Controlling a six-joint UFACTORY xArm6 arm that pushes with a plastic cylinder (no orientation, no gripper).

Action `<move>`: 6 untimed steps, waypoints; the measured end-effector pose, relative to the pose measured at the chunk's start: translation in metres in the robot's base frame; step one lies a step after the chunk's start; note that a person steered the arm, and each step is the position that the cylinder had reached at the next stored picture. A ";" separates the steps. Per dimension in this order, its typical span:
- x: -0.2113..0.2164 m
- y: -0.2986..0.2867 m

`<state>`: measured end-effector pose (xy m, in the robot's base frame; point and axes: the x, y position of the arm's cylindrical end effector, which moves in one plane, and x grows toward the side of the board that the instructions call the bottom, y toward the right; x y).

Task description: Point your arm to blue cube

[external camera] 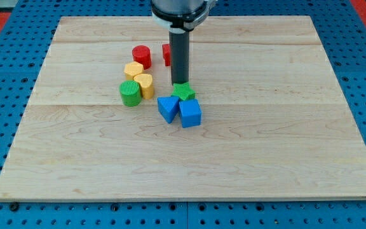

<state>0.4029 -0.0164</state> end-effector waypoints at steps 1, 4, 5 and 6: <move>0.008 -0.007; 0.054 0.120; 0.062 0.065; 0.055 0.019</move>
